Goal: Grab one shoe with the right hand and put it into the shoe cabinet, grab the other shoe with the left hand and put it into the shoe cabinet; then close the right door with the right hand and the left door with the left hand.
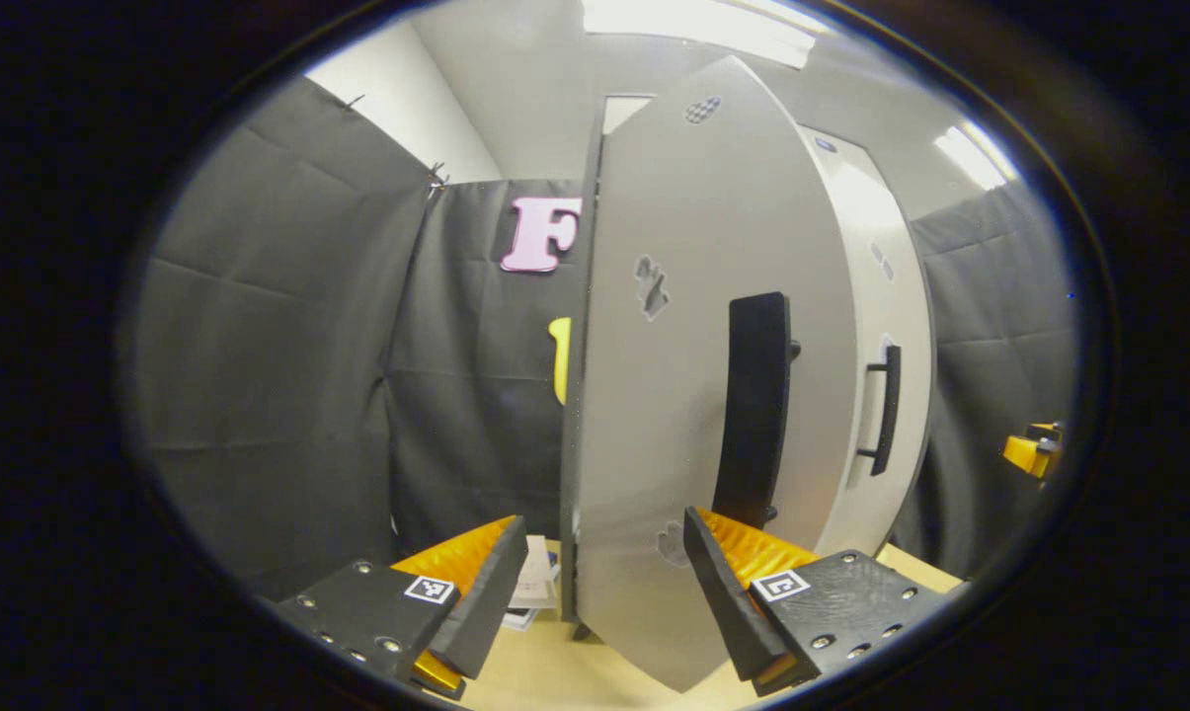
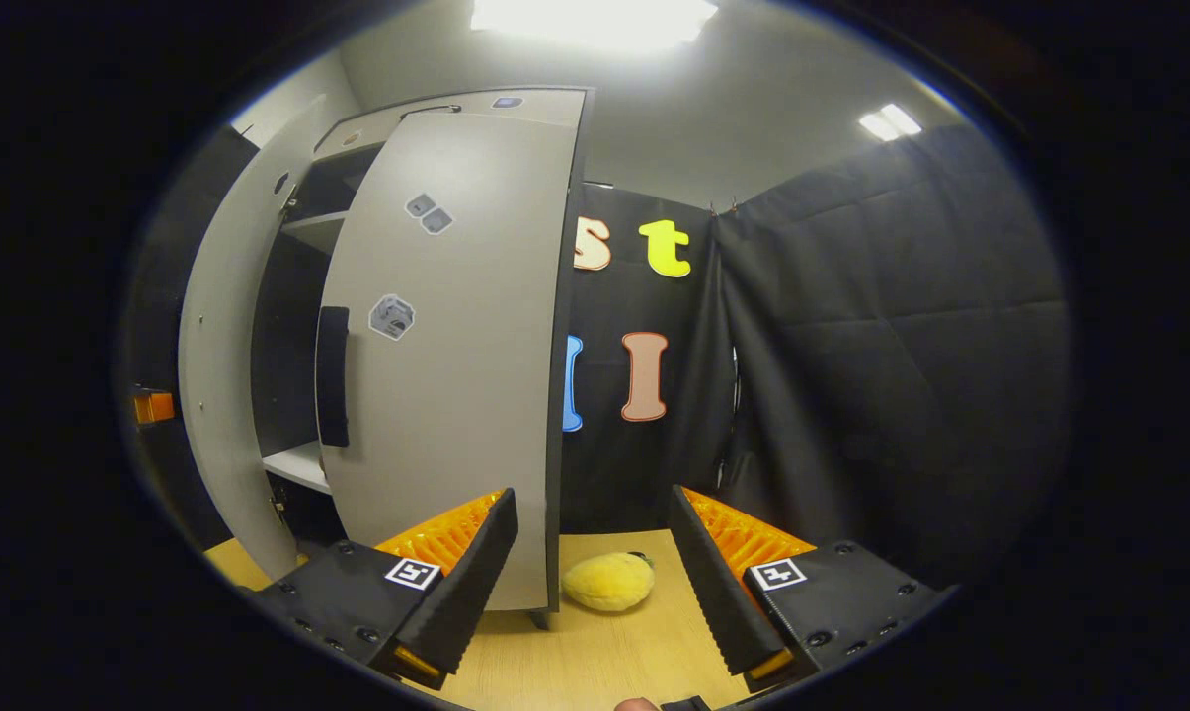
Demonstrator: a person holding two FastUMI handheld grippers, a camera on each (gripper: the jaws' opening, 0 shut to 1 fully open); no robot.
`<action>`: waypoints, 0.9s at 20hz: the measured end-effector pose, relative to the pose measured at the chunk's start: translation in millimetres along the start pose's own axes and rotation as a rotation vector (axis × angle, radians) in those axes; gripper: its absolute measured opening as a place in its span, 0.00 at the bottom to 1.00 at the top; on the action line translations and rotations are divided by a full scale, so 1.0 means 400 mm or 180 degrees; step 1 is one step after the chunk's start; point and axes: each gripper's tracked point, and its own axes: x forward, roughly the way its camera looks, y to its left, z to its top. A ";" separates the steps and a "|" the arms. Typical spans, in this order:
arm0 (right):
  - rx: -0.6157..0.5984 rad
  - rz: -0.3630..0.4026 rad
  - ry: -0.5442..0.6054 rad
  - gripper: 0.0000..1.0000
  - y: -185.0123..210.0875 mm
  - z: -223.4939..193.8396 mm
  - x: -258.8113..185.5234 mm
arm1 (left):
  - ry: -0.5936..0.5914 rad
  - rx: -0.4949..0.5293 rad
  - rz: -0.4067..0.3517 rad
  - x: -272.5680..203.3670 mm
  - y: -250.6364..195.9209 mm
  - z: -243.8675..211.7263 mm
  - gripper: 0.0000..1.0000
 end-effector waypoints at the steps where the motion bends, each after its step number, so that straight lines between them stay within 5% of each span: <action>1: 0.0003 -0.0010 0.0009 0.98 -0.009 -0.004 0.001 | 0.0017 -0.0014 -0.0052 0.015 -0.029 -0.005 0.93; 4: 0.0018 -0.0057 0.0042 0.98 -0.048 -0.024 -0.014 | 0.0053 -0.0049 -0.0133 0.070 -0.074 -0.016 1.00; 8: 0.0052 -0.0068 0.0100 0.98 -0.088 -0.052 -0.028 | 0.0047 -0.0043 0.0021 0.103 -0.079 -0.020 0.93; 9: 0.0058 -0.0045 0.0109 0.98 -0.090 -0.058 -0.029 | 0.0045 -0.0071 0.0042 0.106 -0.079 -0.022 0.99; 18: 0.0228 0.0413 -0.0042 0.97 -0.035 -0.038 -0.070 | -0.0044 0.0043 0.0247 0.016 -0.037 -0.001 0.92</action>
